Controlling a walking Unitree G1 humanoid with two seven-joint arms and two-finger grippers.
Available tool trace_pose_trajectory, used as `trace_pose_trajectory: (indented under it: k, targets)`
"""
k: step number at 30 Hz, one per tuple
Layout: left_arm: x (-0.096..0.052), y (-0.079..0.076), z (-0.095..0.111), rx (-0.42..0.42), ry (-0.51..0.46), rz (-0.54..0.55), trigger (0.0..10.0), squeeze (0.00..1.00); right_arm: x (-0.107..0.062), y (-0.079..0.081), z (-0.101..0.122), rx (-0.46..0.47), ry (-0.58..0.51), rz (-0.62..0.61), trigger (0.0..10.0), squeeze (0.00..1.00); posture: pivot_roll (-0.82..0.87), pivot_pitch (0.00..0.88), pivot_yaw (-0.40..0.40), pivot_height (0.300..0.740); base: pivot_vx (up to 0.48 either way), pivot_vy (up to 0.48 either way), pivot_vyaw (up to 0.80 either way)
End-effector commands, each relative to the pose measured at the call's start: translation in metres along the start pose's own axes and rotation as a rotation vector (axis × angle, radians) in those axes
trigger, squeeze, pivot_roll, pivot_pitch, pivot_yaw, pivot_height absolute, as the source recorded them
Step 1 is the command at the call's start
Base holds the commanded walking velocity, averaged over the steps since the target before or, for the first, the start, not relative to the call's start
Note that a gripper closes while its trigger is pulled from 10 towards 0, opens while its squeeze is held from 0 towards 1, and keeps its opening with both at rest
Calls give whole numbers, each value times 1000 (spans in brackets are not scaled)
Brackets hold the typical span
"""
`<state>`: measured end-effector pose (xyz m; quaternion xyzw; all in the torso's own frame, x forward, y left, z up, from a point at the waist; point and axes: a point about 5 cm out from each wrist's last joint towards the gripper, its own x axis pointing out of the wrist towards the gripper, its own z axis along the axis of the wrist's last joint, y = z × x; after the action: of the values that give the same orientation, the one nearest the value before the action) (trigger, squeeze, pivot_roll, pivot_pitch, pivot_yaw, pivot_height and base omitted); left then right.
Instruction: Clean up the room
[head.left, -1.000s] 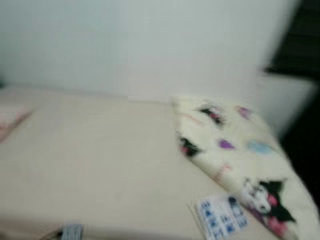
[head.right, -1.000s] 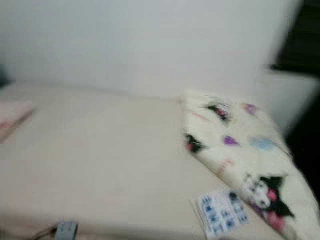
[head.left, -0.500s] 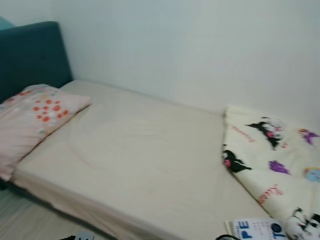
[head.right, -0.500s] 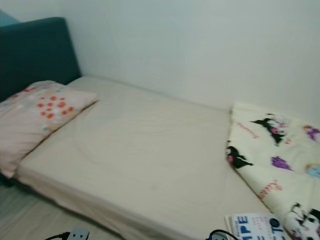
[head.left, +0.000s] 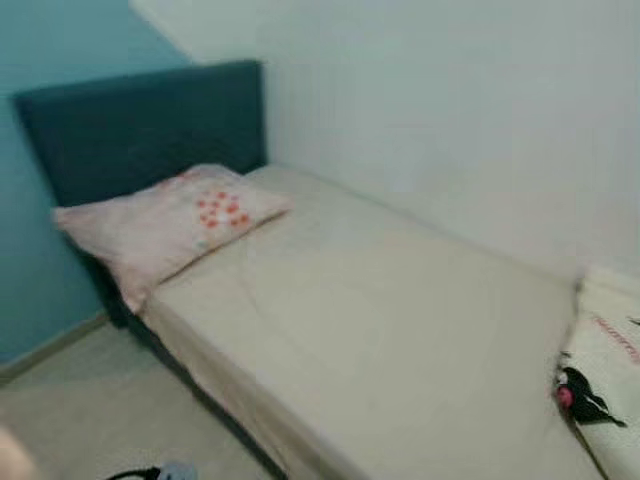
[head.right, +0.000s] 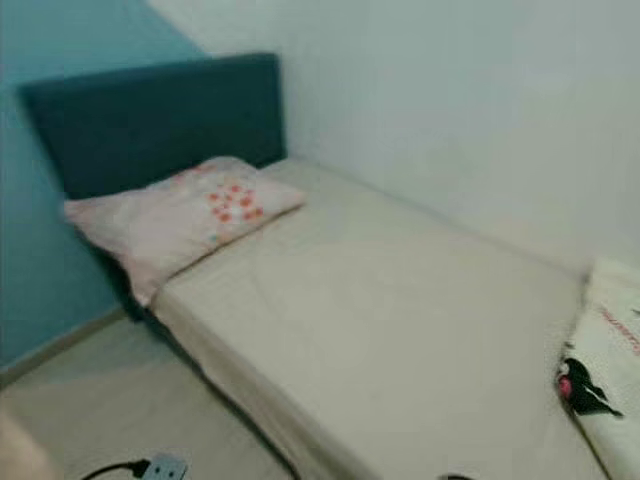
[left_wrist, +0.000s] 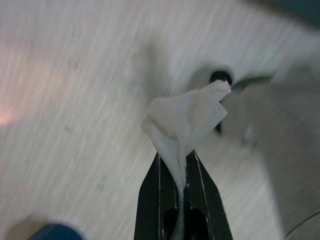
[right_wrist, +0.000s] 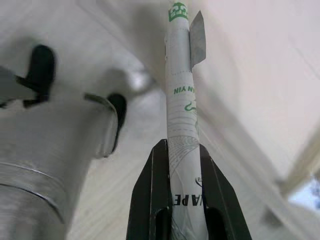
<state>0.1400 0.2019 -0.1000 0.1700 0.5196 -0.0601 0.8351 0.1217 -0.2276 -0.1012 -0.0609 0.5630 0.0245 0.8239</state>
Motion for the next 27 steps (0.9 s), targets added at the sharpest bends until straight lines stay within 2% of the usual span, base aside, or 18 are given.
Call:
trace_pose_trajectory:
  k: [1,7,9,12,21,27]
  targets:
    - [0,-12,-4,42,19,-44,10000,0,-1,-5,-4,0,10,-12,10000,0,58,0,-100,740,0,0,769]
    - [1,-21,3,97,8,-62,10000,0,-1,-4,2,12,-24,-19,10000,0,60,0,-97,740,0,0,769]
    - [1,-24,6,108,3,-65,10000,0,0,-3,5,52,-39,-29,10000,0,63,0,-99,740,0,0,0]
    - [2,-28,10,112,-1,-66,10000,0,2,8,5,0,-33,9,10000,0,62,0,-99,740,0,0,0]
    - [1,-25,7,116,12,-61,10000,0,5,26,11,-30,-27,38,10000,0,58,0,-101,740,0,0,0]
    - [1,-25,6,114,17,-62,10000,0,5,29,11,-35,-28,39,10000,0,56,0,-99,740,0,0,0]
